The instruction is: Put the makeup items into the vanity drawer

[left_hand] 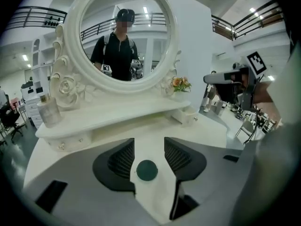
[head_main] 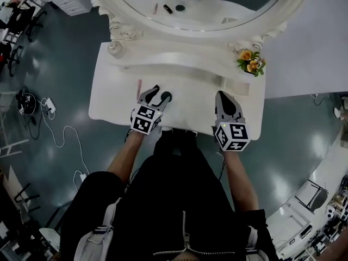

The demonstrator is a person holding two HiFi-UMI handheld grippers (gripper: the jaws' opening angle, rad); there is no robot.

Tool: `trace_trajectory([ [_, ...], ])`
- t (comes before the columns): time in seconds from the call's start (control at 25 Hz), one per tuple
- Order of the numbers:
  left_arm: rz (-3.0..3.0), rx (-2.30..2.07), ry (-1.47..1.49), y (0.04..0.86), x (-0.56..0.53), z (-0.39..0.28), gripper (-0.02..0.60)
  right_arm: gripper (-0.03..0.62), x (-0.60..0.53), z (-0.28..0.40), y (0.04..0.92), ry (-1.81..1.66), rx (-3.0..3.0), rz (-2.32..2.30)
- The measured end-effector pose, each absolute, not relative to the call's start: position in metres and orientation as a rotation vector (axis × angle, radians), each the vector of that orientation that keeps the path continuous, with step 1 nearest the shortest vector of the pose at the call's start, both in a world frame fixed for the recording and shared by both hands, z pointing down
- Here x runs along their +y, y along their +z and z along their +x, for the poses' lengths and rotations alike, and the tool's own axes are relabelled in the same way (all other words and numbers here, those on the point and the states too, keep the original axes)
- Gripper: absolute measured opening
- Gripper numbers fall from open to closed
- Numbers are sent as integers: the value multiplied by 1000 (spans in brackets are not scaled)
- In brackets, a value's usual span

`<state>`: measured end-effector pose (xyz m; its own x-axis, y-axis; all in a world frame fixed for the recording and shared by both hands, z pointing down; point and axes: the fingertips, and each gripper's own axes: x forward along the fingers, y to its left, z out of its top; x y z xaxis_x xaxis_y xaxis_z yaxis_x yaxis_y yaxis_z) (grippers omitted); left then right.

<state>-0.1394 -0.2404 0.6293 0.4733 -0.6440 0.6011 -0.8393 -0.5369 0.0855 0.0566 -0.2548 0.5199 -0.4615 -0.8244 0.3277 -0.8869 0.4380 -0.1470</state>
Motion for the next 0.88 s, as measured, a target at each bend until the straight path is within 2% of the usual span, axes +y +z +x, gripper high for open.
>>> trace_trajectory([
  [0.48,2135,-1129,1072,738,-240,-140,206,6,-254,85,525,469,-2423,1563],
  [0.88,2127,-1121,1117,752,-242,-139,137,6,-245,107,526,480,-2391,1601],
])
